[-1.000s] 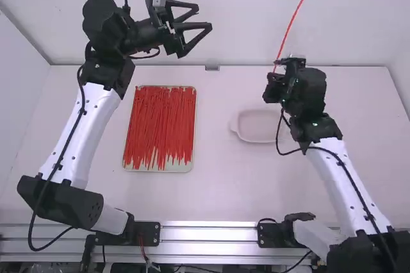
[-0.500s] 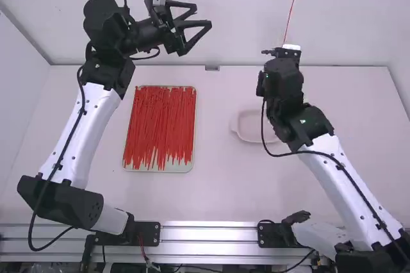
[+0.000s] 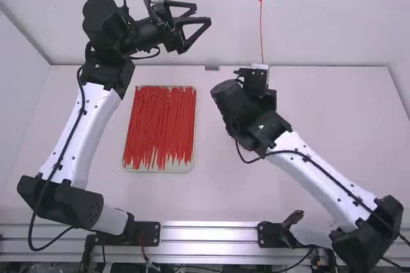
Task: Fasten the cable tie
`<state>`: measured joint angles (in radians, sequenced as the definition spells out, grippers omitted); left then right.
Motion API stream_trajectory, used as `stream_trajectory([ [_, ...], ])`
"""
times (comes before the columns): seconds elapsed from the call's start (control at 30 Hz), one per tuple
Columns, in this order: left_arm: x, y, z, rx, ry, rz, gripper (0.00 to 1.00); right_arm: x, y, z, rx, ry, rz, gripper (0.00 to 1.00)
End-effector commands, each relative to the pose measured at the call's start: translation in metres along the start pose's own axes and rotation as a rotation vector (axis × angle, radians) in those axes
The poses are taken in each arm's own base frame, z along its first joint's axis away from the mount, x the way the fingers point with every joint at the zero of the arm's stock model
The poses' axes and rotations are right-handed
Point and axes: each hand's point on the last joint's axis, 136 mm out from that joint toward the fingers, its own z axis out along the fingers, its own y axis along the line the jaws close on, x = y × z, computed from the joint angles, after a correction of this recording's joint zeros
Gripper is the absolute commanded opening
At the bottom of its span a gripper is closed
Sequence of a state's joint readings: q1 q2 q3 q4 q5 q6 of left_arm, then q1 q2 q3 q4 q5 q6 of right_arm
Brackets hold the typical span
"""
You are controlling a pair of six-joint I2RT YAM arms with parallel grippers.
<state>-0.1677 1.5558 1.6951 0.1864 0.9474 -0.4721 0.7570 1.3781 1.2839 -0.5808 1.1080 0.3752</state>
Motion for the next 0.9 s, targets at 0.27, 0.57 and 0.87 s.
stream_trajectory([
  [0.27,0.003,-0.015,0.018,-0.010,-0.008,0.006,0.99,-0.016,0.011,-0.033,0.000,-0.094,0.001,0.00],
  [0.57,0.011,-0.021,0.032,-0.031,-0.002,0.006,0.78,-0.016,0.023,-0.045,-0.045,-0.106,-0.001,0.00],
  [0.87,0.011,-0.023,0.035,-0.036,-0.010,-0.009,0.73,-0.015,0.027,-0.049,-0.063,-0.109,-0.006,0.00],
])
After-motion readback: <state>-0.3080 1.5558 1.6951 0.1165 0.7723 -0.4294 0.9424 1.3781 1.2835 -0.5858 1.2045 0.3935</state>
